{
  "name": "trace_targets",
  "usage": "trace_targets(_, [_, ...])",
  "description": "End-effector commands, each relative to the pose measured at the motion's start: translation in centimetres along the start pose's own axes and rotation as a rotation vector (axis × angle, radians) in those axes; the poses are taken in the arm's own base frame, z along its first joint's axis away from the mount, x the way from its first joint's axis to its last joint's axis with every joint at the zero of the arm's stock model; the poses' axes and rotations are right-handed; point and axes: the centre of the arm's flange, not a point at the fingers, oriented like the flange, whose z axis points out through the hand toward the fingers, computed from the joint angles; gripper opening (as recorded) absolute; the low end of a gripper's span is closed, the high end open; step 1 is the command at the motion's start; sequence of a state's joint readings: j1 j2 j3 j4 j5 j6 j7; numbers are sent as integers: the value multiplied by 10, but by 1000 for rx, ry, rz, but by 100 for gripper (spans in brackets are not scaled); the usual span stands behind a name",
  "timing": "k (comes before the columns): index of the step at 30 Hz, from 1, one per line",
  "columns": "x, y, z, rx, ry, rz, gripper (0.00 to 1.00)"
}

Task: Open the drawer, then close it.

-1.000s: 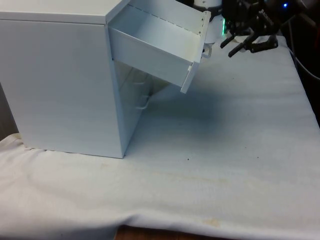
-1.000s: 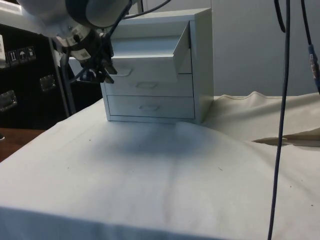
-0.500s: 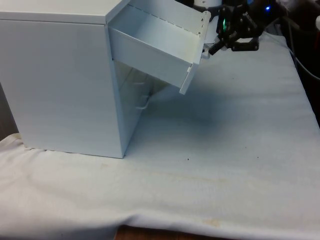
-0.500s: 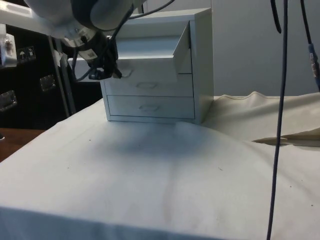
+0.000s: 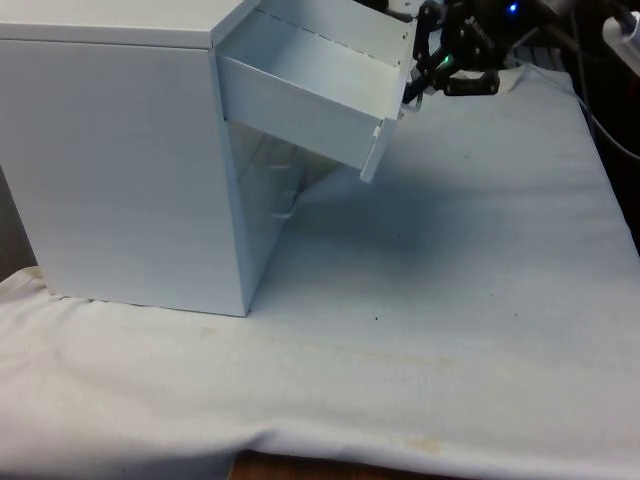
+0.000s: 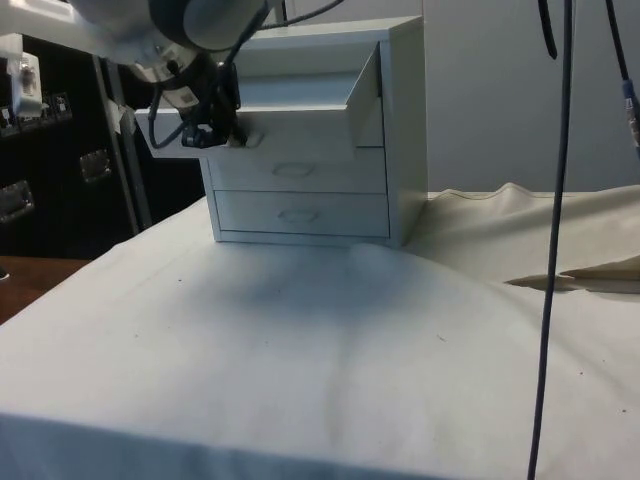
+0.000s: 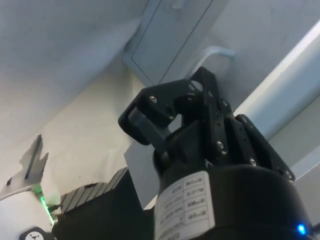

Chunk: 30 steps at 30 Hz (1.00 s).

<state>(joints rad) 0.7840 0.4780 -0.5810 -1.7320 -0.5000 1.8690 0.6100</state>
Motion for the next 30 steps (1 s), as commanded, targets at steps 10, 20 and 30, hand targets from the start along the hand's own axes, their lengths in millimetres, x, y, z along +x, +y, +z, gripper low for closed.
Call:
trace_targets(10, [4,21,-4,-17,6,6,0])
trace_targets(20, [9,40,0,-31,7,15,0])
trace_targets(30, [15,59,5,-33,3,28,0])
